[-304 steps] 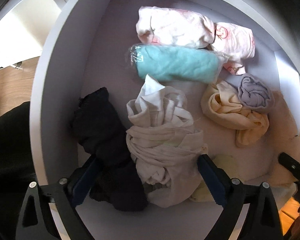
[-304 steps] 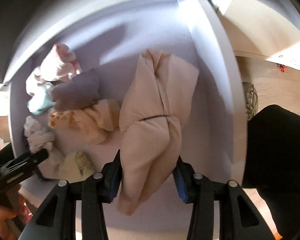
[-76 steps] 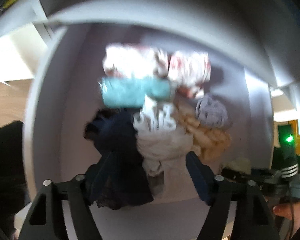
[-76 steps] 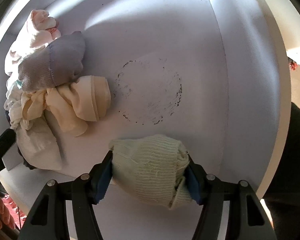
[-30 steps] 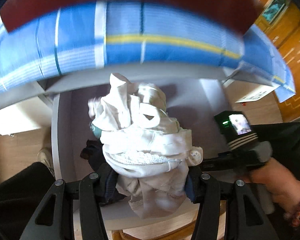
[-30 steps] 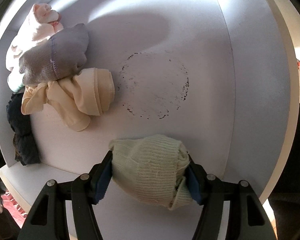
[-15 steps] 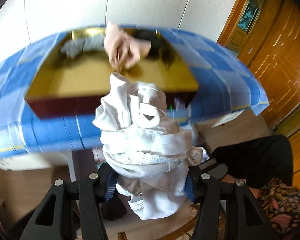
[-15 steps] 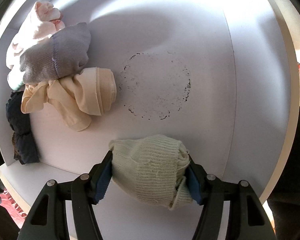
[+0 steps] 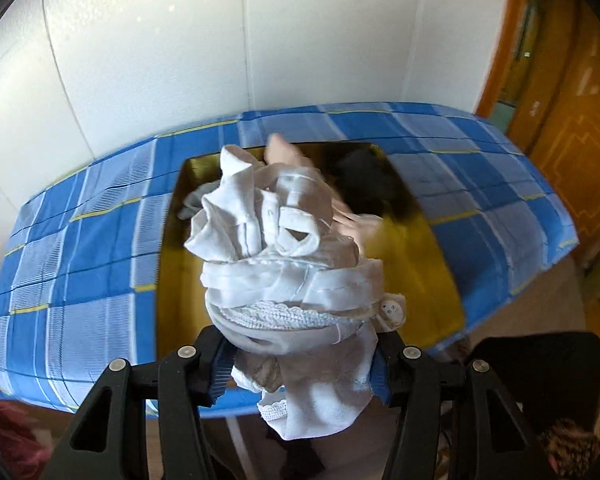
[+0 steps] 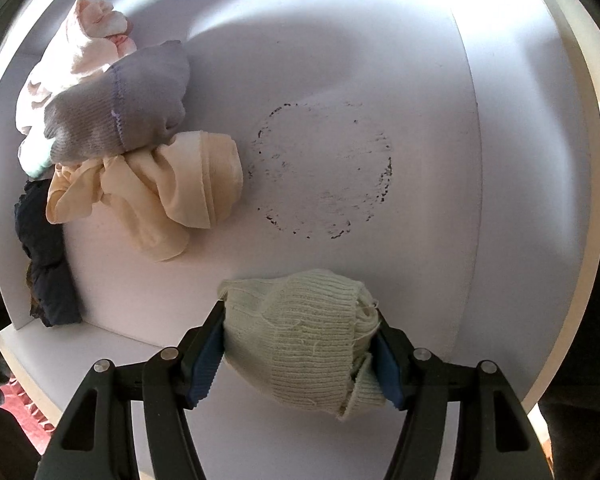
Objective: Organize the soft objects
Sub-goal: 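Lift the white garment with the left gripper over the gold tray, then lower the white garment into the gold tray and open the left gripper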
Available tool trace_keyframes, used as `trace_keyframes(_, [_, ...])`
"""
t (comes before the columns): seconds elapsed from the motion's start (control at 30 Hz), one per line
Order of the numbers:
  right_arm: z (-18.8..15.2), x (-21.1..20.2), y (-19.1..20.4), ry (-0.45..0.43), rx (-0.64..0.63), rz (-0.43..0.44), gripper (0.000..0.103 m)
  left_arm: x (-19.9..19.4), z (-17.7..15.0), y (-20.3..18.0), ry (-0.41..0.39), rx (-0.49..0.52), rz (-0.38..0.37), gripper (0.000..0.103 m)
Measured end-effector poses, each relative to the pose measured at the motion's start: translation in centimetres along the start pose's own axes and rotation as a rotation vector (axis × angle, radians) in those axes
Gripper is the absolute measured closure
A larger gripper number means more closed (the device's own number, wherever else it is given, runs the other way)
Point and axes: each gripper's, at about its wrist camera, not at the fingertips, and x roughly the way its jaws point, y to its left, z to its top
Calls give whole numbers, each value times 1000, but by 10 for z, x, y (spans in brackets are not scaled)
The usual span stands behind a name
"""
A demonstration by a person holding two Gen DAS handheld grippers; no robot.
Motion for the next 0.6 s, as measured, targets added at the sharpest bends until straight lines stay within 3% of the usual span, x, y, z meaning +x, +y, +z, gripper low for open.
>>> trace_keyframes(0.27, [1,1,-2,7,-1,13,37,58,31,21,103,-51,76,47])
trace_keyframes(0.6, [0,1,-3,9,-4,17,37,112,43,29,175,-55,141,47])
